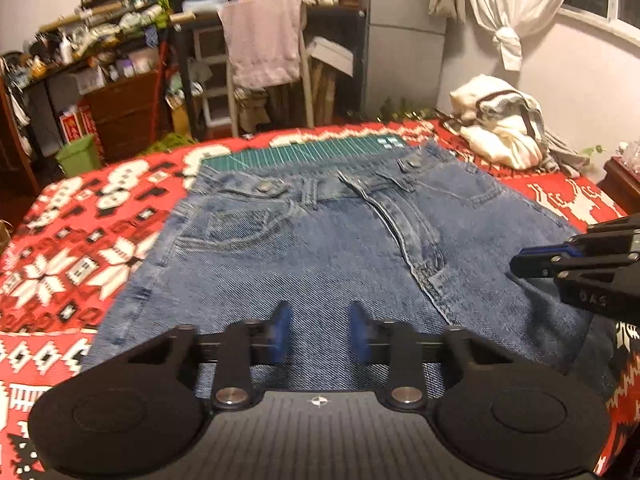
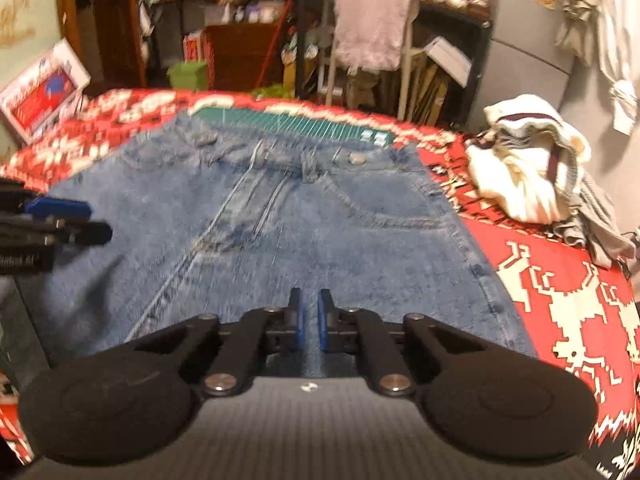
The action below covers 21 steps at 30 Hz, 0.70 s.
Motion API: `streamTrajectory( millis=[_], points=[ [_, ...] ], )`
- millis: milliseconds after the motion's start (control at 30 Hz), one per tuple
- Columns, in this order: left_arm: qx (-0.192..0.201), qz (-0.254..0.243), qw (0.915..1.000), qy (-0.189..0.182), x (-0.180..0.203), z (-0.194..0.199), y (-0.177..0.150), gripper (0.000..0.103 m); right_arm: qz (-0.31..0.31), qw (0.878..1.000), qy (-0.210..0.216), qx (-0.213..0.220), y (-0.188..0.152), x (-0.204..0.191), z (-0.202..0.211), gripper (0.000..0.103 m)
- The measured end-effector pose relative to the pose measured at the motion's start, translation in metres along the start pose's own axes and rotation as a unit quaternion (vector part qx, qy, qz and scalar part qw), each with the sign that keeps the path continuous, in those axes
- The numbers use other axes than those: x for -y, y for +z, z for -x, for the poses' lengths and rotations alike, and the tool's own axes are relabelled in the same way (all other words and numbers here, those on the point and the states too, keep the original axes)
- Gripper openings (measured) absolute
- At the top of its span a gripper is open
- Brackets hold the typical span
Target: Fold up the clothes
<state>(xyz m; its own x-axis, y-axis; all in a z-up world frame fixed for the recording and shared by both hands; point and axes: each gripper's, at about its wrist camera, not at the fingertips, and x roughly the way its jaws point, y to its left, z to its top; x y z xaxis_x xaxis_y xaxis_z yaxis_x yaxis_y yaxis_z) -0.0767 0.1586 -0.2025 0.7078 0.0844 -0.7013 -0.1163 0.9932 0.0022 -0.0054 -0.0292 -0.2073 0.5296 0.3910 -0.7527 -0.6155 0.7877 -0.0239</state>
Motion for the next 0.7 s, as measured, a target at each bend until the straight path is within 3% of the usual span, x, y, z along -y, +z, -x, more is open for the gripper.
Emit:
streamTrajectory(
  millis=[67, 367, 533, 700],
  points=[
    [-0.008, 0.004, 1.0000, -0.004, -0.001, -0.001, -0.004, 0.018, -0.003, 1.000, 0.008, -0.006, -0.008, 0.000, 0.005, 0.005],
    [-0.031, 0.036, 0.9987, -0.018, -0.012, 0.007, -0.021, 0.018, -0.014, 0.999, 0.033, -0.030, -0.036, 0.004, 0.040, 0.006],
    [-0.030, 0.037, 0.9987, -0.016, -0.017, 0.014, -0.020, 0.018, -0.012, 0.999, 0.041, 0.002, -0.007, 0.000, 0.024, 0.006],
    [-0.024, 0.034, 0.9990, -0.017, -0.016, 0.020, -0.018, 0.018, -0.014, 0.999, 0.039, -0.011, 0.009, -0.007, -0.009, 0.007]
  ],
)
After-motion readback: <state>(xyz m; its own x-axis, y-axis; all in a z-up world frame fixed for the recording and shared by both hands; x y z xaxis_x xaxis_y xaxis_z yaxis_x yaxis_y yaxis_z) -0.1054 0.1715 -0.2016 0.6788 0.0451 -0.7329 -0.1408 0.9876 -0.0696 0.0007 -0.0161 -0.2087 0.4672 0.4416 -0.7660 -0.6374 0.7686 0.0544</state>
